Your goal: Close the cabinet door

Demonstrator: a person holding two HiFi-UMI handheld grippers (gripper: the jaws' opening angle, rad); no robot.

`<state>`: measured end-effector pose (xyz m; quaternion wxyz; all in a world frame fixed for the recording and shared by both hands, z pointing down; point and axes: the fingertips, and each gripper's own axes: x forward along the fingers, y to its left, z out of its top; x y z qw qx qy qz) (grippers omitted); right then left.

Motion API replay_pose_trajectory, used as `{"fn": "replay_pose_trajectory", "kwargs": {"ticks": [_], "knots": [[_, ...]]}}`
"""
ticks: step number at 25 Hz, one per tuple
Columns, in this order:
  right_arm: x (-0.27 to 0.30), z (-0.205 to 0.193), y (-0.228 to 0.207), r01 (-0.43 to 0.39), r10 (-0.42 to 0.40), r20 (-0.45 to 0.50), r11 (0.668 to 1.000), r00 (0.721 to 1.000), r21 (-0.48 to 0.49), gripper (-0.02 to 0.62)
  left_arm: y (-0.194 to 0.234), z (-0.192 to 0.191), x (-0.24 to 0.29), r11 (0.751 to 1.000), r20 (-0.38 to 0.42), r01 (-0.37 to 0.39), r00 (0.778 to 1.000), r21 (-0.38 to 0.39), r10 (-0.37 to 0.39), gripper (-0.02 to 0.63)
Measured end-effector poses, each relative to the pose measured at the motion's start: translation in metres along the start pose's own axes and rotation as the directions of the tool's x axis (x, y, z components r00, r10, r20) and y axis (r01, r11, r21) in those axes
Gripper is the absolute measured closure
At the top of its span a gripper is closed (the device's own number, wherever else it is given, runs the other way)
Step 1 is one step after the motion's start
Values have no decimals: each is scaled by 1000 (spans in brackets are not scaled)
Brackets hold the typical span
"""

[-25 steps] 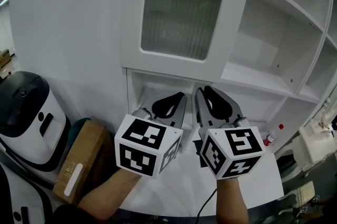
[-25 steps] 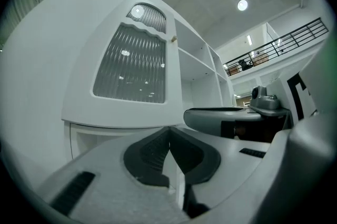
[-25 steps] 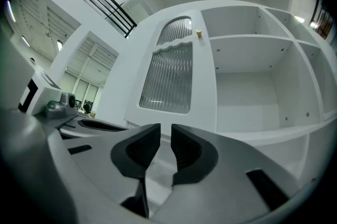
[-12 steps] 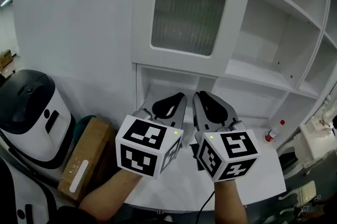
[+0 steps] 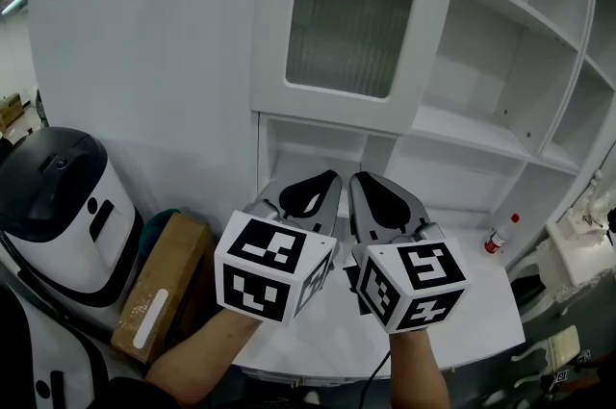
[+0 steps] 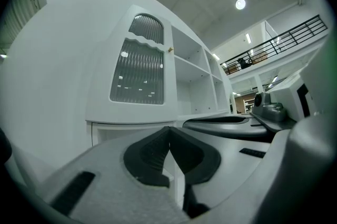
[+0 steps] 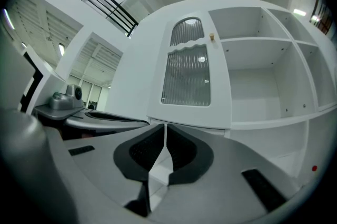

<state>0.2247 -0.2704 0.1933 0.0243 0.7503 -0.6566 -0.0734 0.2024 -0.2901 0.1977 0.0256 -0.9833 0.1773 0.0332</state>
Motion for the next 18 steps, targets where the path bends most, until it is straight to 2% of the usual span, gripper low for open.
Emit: {"fn": "replay_pose_trajectory", "kwargs": {"ticks": [18], "knots": [[-22,-1,15,27,-27,-14,1000,1000,-4,566,-12,-2,-20,1000,-4,31,1000,6,-31,594]]}}
